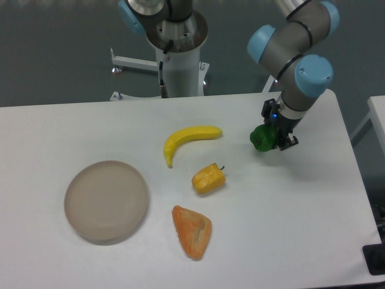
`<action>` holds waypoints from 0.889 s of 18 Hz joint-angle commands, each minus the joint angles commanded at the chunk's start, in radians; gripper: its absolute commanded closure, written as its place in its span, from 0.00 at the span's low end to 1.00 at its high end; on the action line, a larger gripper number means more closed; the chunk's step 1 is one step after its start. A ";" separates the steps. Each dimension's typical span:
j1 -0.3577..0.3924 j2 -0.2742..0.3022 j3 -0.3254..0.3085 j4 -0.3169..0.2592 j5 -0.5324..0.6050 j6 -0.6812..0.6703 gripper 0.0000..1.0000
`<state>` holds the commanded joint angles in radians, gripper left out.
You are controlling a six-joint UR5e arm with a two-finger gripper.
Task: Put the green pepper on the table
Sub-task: 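Lower the held green pepper toward the table surface with the gripper, then open the gripper to release the green pepper and lift away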
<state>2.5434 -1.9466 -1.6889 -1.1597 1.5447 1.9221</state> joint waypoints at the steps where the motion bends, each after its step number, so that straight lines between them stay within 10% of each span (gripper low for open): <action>1: -0.002 0.000 0.000 0.000 0.000 0.000 0.73; 5: -0.008 -0.002 -0.012 0.015 0.000 -0.003 0.63; 7: -0.008 0.000 -0.011 0.015 0.000 -0.015 0.40; 8: -0.008 0.003 -0.009 0.014 -0.003 -0.021 0.06; 9: -0.008 0.003 -0.009 0.014 -0.003 -0.023 0.00; 16: -0.003 0.027 0.049 -0.029 -0.006 -0.034 0.00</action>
<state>2.5403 -1.9192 -1.6400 -1.1886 1.5386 1.8884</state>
